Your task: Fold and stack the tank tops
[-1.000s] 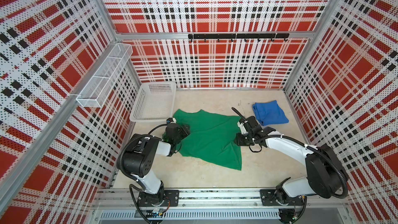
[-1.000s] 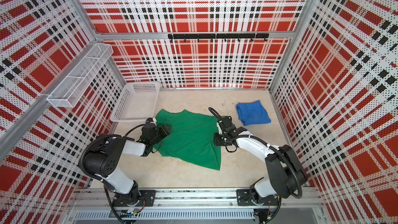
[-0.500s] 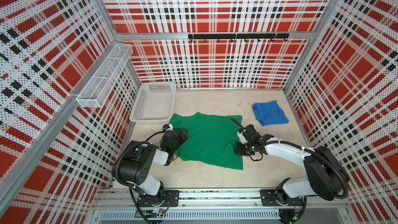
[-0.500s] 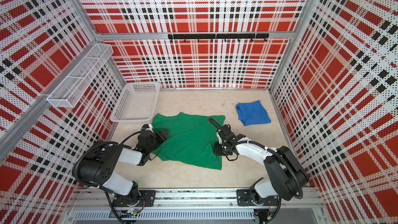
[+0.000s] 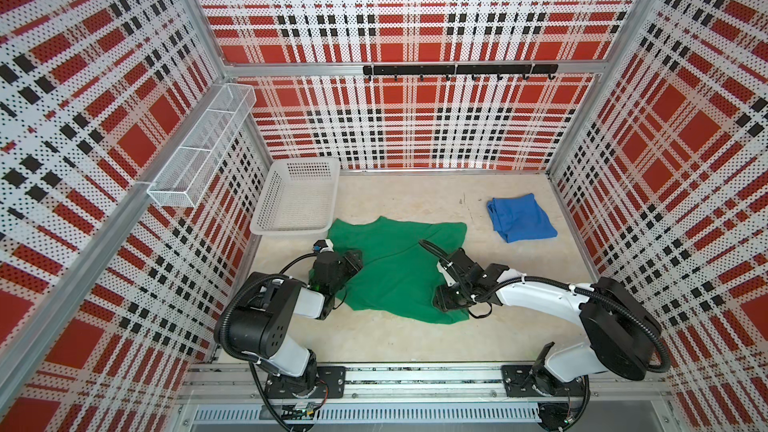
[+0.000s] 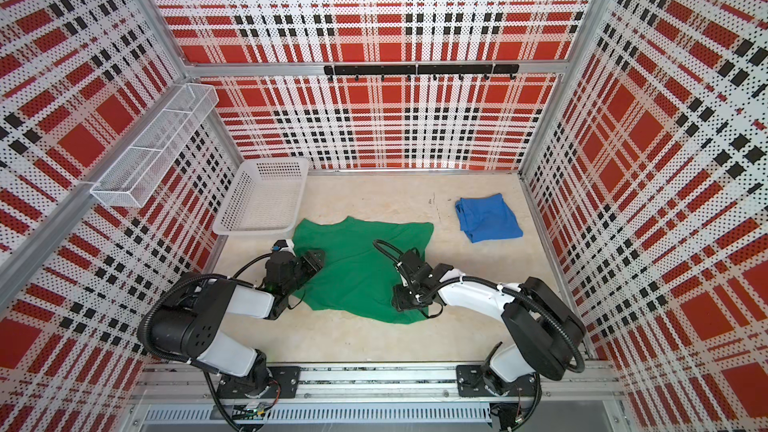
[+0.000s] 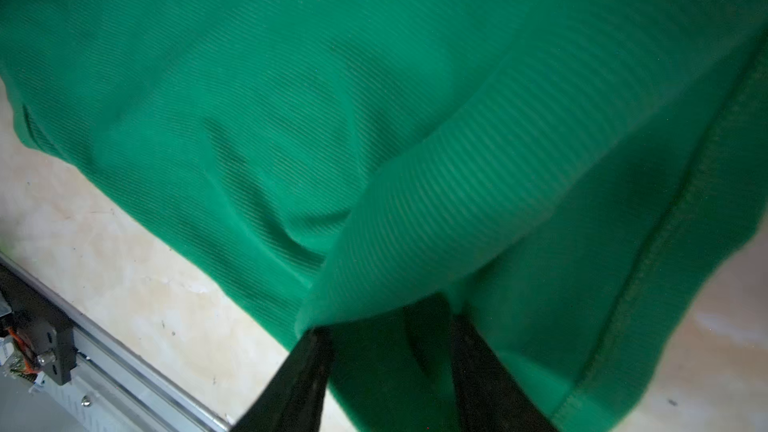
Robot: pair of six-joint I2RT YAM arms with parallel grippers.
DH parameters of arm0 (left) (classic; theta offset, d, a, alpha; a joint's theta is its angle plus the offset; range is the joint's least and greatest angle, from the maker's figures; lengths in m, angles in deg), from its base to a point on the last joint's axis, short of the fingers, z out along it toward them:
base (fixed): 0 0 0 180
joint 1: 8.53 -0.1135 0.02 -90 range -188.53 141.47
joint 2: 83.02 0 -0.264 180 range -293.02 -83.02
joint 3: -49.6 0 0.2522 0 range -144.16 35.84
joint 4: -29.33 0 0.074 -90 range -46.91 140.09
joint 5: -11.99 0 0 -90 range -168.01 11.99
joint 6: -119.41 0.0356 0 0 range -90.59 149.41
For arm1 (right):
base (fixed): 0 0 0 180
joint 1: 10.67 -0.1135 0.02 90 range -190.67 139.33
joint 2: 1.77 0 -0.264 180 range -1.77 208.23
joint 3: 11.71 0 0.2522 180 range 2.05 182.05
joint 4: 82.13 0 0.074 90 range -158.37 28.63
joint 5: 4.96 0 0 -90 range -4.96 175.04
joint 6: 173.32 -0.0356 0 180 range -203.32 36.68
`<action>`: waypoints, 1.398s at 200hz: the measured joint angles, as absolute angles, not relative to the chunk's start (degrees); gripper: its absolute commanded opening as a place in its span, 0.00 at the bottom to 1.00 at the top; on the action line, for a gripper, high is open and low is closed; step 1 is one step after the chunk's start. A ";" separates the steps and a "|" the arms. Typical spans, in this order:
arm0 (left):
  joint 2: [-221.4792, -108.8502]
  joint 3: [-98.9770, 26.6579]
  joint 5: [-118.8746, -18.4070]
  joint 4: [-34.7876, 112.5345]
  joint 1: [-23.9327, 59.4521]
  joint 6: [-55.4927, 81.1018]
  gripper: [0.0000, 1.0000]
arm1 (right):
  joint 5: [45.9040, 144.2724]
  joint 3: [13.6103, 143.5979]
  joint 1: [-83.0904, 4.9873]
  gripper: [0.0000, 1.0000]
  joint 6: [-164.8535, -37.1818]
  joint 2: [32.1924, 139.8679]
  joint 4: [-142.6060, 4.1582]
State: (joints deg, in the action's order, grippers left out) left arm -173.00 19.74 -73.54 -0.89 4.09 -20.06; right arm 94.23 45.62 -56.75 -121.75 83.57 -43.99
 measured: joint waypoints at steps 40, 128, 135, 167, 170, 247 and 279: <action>-172.41 19.79 -73.59 -0.11 4.07 -20.06 0.62 | 94.16 44.97 -56.73 0.19 -123.44 84.73 -44.49; -171.93 19.81 -73.24 0.66 3.39 -20.06 0.62 | 87.47 36.14 -50.92 0.03 -129.10 69.10 -34.81; -171.93 19.81 -73.26 0.66 3.39 -20.06 0.62 | 87.10 35.28 -50.02 0.03 -129.75 67.72 -33.94; -171.93 19.83 -73.28 0.66 3.39 -20.06 0.62 | 85.66 33.41 -47.16 0.05 -131.09 63.20 -31.07; -171.90 19.85 -73.28 0.66 3.39 -20.06 0.62 | 85.51 33.41 -47.05 0.05 -131.06 62.89 -30.86; -171.12 20.25 -73.54 1.18 3.37 -20.06 0.62 | 84.50 41.16 -46.22 0.34 -124.57 63.85 -30.33; -170.72 20.49 -73.52 1.40 3.17 -20.06 0.62 | 85.88 44.64 -46.18 0.48 -121.97 71.64 -34.99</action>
State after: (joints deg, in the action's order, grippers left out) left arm -170.72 20.49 -73.52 1.40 3.17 -20.06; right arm 85.88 44.64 -46.18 -121.97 71.64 -34.99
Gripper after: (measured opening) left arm 0.618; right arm 0.427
